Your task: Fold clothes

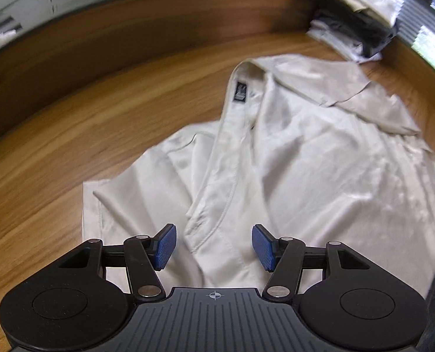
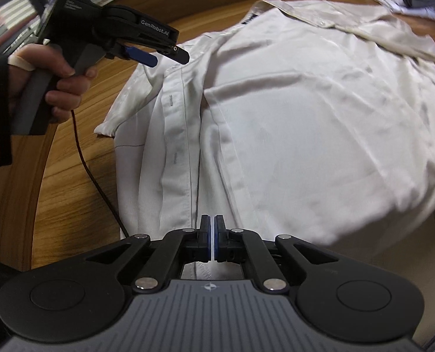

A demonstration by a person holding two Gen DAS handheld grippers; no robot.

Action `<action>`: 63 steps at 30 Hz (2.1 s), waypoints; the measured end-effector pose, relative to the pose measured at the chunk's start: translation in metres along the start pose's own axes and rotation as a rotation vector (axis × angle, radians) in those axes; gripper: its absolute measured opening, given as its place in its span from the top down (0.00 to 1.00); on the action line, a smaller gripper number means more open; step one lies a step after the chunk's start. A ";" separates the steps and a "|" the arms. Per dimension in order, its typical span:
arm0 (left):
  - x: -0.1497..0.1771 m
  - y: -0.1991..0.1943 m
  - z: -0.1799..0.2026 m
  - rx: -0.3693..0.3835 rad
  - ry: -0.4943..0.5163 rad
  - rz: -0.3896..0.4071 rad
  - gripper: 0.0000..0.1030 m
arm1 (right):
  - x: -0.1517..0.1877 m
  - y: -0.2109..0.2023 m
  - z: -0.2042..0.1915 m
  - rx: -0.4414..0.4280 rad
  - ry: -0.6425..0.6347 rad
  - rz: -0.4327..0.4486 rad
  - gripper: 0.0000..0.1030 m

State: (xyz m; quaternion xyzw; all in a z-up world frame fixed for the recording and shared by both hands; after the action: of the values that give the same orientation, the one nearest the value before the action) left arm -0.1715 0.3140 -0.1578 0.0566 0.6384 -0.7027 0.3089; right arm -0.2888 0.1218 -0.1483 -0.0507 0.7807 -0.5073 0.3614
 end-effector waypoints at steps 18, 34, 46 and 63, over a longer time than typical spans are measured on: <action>0.007 -0.002 0.001 0.038 -0.063 0.019 0.77 | -0.005 0.032 -0.044 0.004 -0.084 -0.032 0.76; -0.032 -0.034 0.019 0.039 -0.127 0.128 0.80 | -0.029 0.020 -0.036 0.025 -0.126 0.014 0.79; -0.030 -0.020 0.011 -0.063 -0.119 0.087 0.80 | -0.034 0.055 -0.059 0.069 -0.267 -0.054 0.79; -0.038 -0.035 0.016 -0.080 -0.174 0.115 0.82 | -0.043 0.013 -0.031 0.169 -0.316 -0.022 1.00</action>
State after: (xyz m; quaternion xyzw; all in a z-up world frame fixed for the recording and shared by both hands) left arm -0.1533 0.3124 -0.1063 0.0196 0.6325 -0.6600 0.4049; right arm -0.2730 0.1704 -0.1299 -0.1076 0.6681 -0.5609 0.4768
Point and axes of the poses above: each gripper's, at about its wrist camera, not at the fingertips, and y roughly the way its jaws point, z to its right, x to its underside, the point moved 2 cm from there along y, roughly the way its jaws point, and after that the axes turned 10 degrees about -y, right-handed, at the moved point
